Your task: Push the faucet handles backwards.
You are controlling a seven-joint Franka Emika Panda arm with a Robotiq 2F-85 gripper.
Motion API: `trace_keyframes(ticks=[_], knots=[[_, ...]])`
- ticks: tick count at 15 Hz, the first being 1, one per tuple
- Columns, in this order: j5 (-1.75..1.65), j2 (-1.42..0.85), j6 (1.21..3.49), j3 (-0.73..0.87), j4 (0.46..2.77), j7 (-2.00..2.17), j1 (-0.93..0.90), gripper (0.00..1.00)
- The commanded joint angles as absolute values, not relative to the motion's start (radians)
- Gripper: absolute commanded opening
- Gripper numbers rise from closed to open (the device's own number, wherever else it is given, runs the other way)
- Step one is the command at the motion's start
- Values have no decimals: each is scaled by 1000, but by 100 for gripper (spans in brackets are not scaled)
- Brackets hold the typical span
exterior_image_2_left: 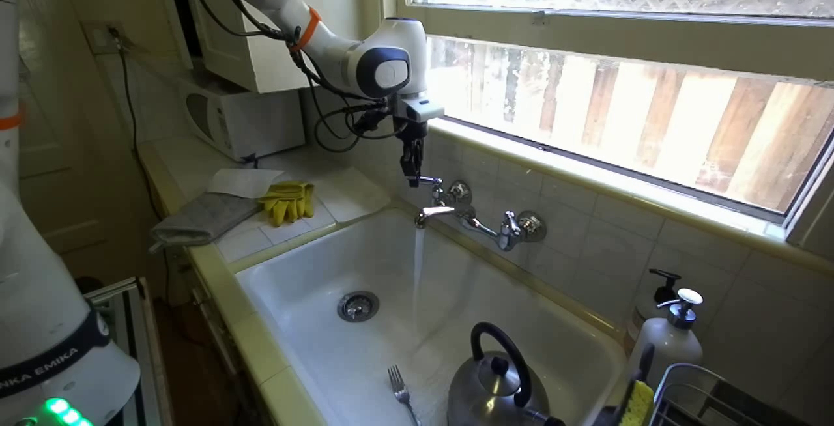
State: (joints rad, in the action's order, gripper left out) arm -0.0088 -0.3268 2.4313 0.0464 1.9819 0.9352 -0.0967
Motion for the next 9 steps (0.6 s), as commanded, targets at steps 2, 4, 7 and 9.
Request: trace_keyframes(ticks=[2, 4, 7, 9], knots=[[9, -407, 2418, 59, 1890, 1179, -144, 6], [15, -421, 2416, 60, 1871, 1280, -149, 6], [30, -443, 2426, 58, 1845, 1420, -149, 6], [35, -455, 2432, 59, 1830, 1511, -148, 6]])
